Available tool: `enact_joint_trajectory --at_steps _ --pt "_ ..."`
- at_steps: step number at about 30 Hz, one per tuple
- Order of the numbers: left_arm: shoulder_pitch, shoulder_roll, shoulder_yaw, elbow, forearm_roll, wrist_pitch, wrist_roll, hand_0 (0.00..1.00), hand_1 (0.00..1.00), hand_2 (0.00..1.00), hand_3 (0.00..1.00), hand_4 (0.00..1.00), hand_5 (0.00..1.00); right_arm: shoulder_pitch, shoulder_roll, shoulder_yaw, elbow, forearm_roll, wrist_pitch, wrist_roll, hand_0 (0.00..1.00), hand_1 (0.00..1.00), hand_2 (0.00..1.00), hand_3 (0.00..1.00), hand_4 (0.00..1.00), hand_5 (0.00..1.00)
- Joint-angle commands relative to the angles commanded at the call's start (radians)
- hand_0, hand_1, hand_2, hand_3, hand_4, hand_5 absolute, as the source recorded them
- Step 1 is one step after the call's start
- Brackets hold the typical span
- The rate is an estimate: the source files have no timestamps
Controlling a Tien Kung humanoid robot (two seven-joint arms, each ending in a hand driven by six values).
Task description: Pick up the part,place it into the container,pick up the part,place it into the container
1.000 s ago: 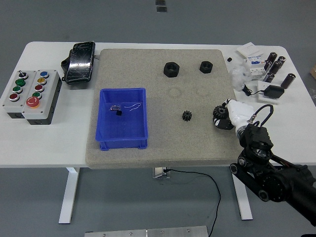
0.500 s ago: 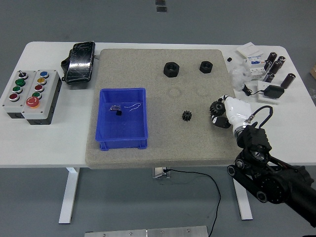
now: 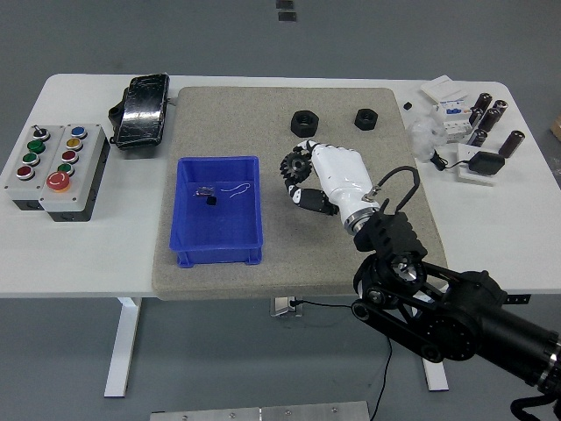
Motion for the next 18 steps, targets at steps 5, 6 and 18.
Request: enact_joint_trajectory --at_steps 5,6,18 --pt "0.001 -0.002 -0.003 0.0 0.004 0.0 0.002 0.663 0.632 0.55 0.601 0.692 0.352 0.032 0.026 -0.069 0.009 0.005 0.009 -0.001 0.46 0.605 0.659 0.679 0.56 0.294" --pt "0.0 -0.003 -0.005 0.0 0.007 0.0 0.002 0.663 0.632 0.55 0.601 0.692 0.352 0.037 0.03 -0.082 0.006 0.004 0.011 -0.002 0.46 0.605 0.659 0.679 0.56 0.294" --pt "-0.002 -0.003 0.001 0.0 0.001 -0.001 0.001 0.664 0.631 0.55 0.601 0.692 0.355 0.056 0.055 -0.146 -0.013 0.026 0.073 -0.025 0.747 0.819 0.846 0.761 0.666 0.332"
